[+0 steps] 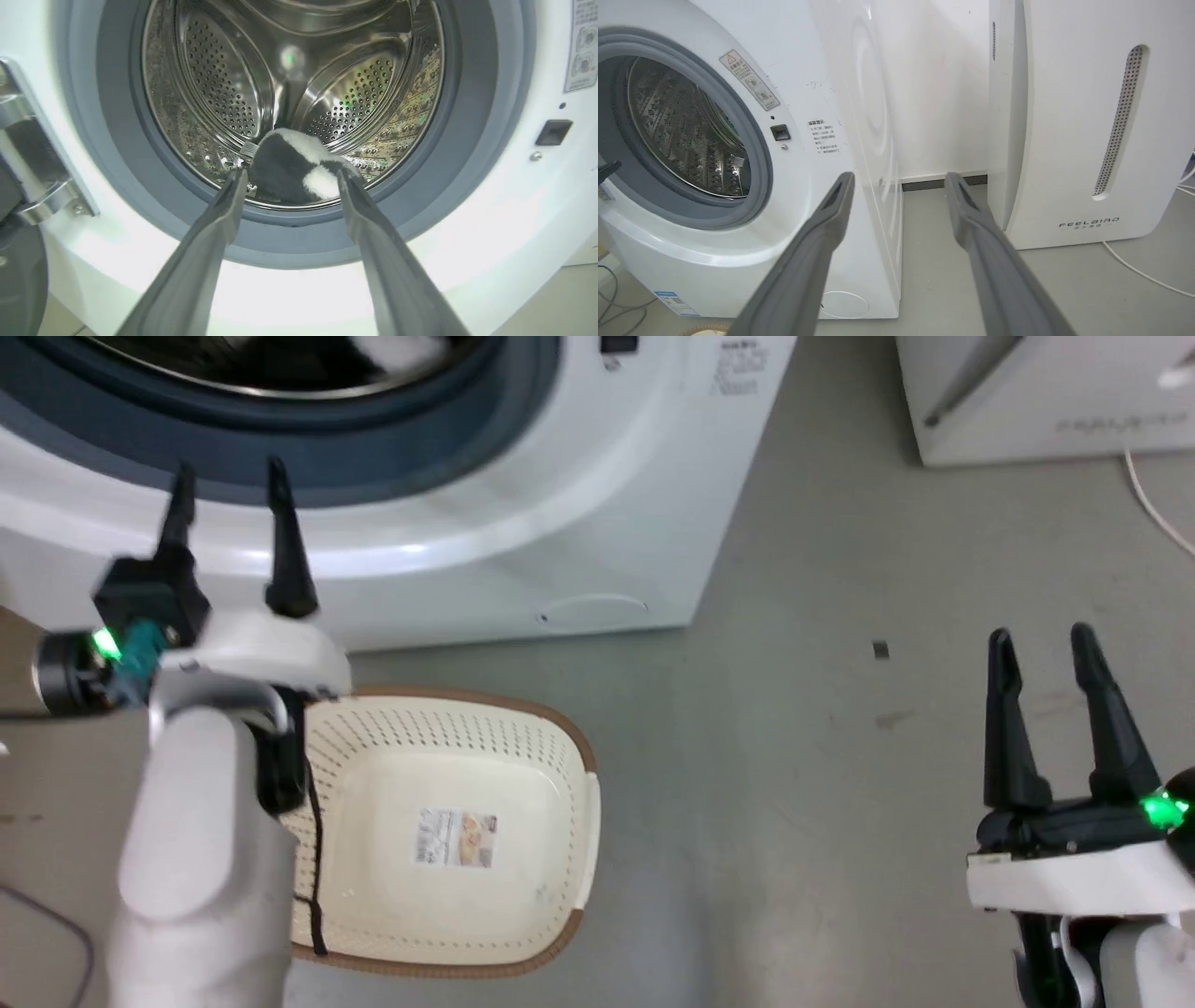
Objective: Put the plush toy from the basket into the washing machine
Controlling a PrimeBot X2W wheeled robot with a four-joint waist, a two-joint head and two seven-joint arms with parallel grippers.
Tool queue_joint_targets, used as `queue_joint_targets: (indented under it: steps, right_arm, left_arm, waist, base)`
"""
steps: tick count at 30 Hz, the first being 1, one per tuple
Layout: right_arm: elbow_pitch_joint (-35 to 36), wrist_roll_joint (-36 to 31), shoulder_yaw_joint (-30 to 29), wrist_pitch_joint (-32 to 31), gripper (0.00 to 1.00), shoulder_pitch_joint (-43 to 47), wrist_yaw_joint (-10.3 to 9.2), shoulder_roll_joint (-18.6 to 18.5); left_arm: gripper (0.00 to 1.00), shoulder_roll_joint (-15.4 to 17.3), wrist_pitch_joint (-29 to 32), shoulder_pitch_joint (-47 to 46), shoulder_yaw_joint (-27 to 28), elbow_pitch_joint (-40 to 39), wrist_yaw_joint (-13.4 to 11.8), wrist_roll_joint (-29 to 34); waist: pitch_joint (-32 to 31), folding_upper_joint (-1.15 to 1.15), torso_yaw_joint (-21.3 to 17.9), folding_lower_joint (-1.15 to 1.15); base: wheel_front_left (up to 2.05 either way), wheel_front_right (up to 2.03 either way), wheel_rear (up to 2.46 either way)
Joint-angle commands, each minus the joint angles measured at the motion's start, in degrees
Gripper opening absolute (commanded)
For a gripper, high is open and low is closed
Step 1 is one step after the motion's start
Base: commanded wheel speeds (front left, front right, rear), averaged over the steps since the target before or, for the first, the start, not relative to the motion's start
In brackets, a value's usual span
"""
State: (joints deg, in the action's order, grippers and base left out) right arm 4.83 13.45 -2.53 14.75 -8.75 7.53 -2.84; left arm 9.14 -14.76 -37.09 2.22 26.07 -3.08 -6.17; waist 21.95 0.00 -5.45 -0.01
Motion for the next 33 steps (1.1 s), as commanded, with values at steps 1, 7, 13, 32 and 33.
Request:
queue_joint_targets:
  steps: [1,7,13,32,33]
  right_arm:
    - [-0.5,-0.8,-0.2,0.3,1.0,1.2,-0.04,0.0]
    - [-1.4,-1.8,0.0,0.3,1.0,3.0,-0.04,0.0]
    - [-2.2,-2.9,0.5,0.3,1.0,5.3,-0.04,0.0]
    - [-4.4,-4.9,1.0,0.0,0.0,10.9,0.0,0.0]
    - [-4.3,-4.9,1.0,0.0,0.0,10.9,0.01,0.0]
  left_arm:
    - [1.0,-0.8,-0.2,2.8,0.0,-1.9,0.0,0.6]
    - [1.0,-2.4,-0.2,10.5,0.2,-7.0,0.4,2.0]
    - [1.0,-3.8,-0.2,19.0,0.7,-11.3,0.7,2.6]
    - [0.0,-5.3,0.1,31.6,0.2,-13.3,1.7,3.5]
    - [0.0,-5.3,0.1,31.6,0.2,-13.3,1.7,3.5]
  waist:
    - [-3.8,0.0,2.3,0.01]
    - [-7.8,0.0,3.3,0.01]
    - [-12.0,0.0,4.3,0.01]
    - [-20.0,0.0,7.3,0.01]
    - [-20.0,0.0,7.3,0.01]
  base:
    - [0.0,0.0,0.0]
    - [0.0,0.0,0.0]
    - [0.0,0.0,0.0]
    - [0.0,0.0,0.0]
    - [0.0,0.0,0.0]
